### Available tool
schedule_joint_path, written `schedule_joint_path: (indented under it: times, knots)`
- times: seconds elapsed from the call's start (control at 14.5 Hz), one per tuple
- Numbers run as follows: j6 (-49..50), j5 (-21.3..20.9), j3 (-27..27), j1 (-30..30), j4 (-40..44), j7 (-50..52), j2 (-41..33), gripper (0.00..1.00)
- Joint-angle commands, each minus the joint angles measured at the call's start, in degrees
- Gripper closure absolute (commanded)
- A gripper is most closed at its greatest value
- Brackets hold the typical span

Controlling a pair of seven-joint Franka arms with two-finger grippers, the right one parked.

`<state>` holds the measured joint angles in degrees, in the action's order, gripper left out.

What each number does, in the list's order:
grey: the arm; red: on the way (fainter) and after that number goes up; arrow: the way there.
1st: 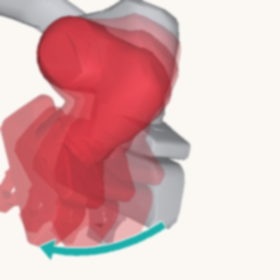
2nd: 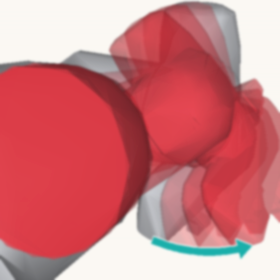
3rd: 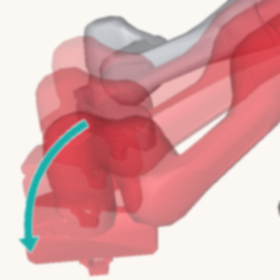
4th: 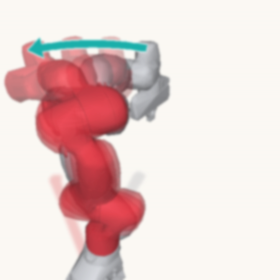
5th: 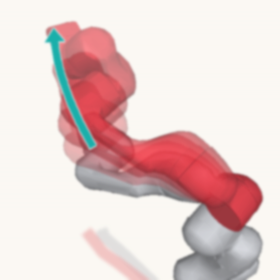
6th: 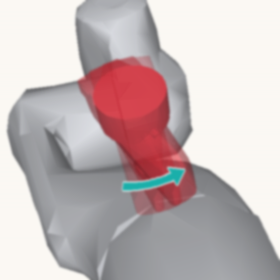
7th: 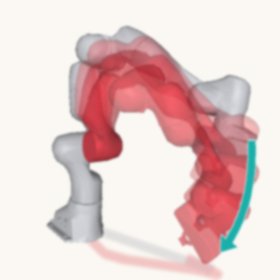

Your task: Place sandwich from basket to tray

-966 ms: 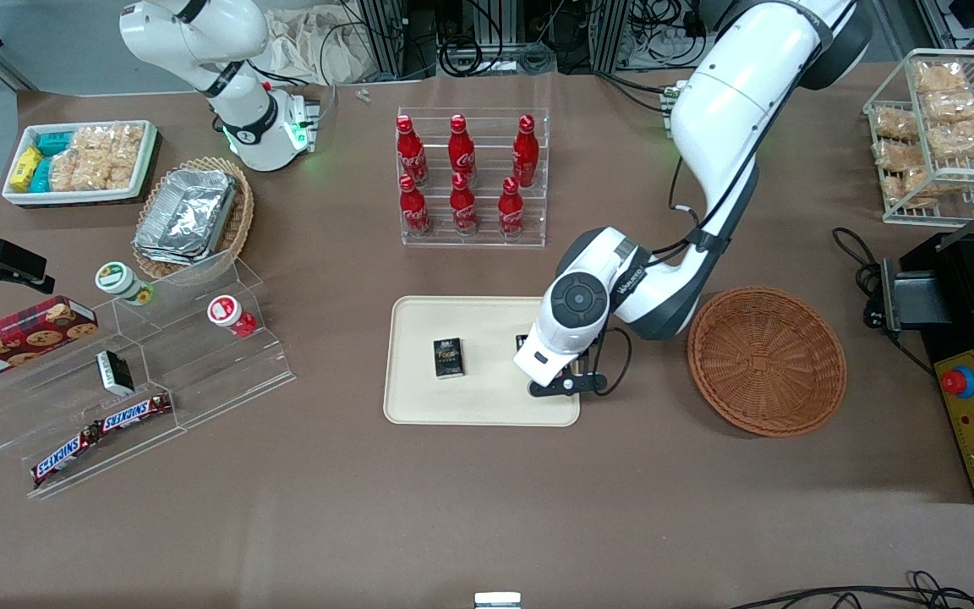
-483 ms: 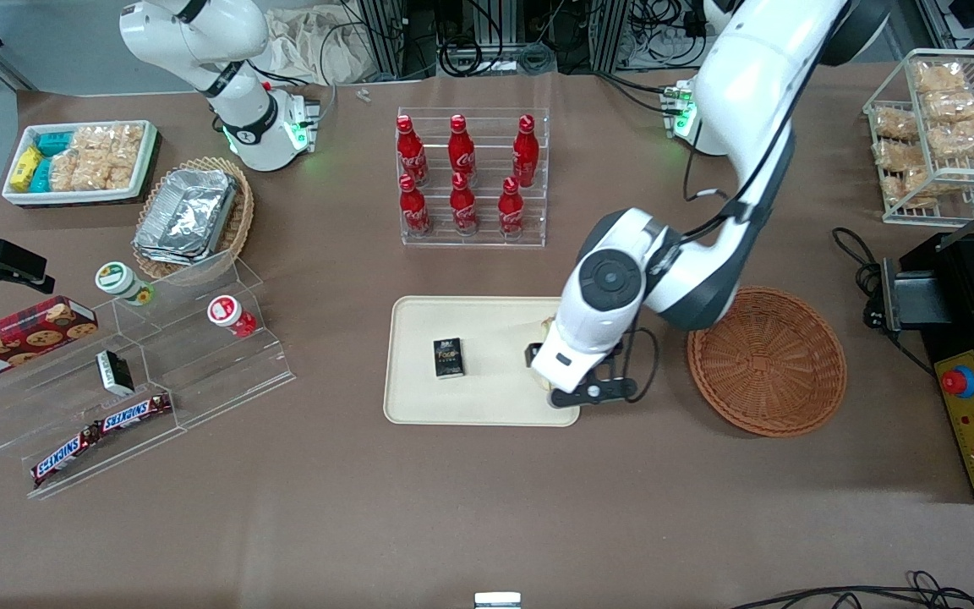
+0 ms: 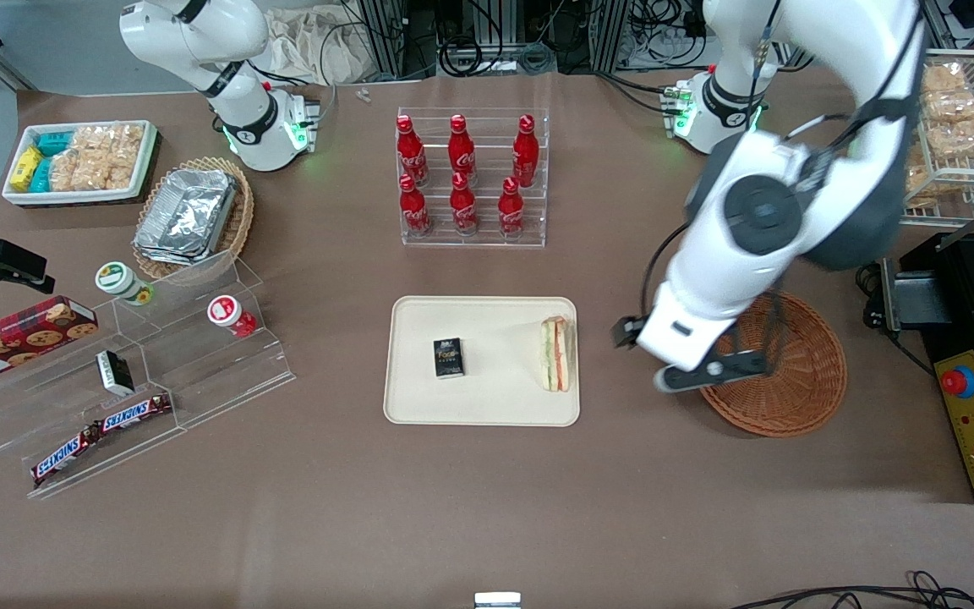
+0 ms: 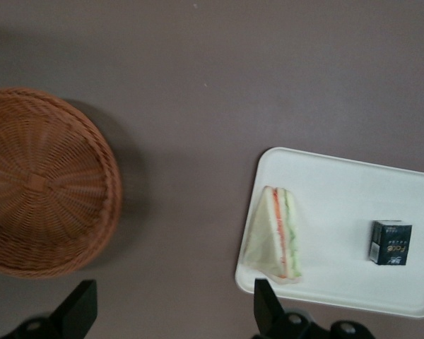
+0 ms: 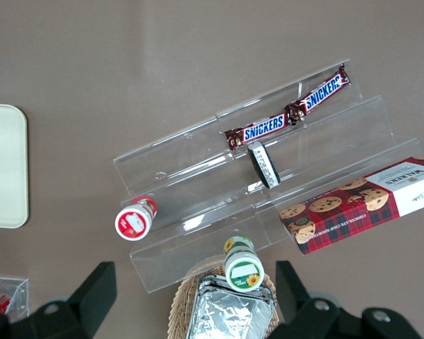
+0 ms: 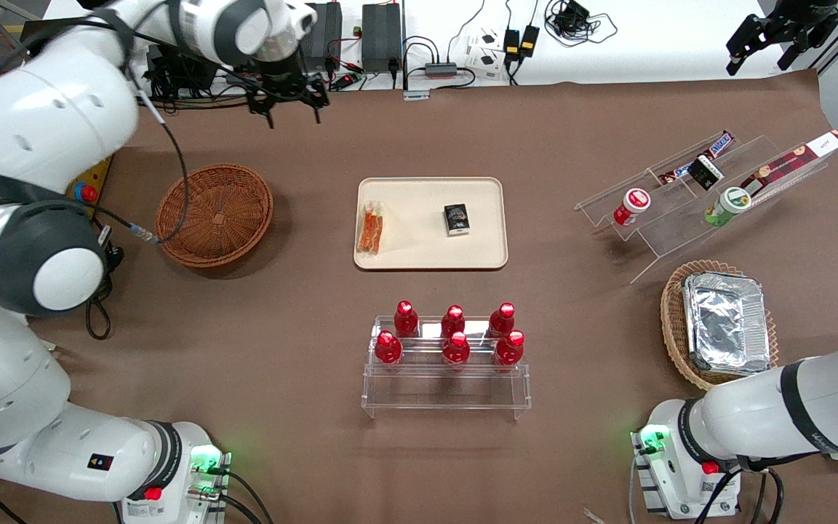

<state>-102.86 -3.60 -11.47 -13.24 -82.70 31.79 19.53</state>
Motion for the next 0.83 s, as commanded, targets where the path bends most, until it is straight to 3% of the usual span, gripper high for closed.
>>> schedule_joint_path:
  times: [0.0, 0.21, 0.34, 0.76]
  knots:
    - [1.61, 2.20, -0.22, 6.02, -9.38, -12.07, -10.27, 0.00]
    - [1.43, 2.28, -0.13, 11.73, -17.39, -26.30, -17.40, 0.00]
    - [2.74, 2.11, 0.04, 14.37, -17.85, -33.78, -18.47, 0.00]
    - [13.02, 1.49, 0.04, 16.85, -4.94, -43.05, -11.27, 0.00]
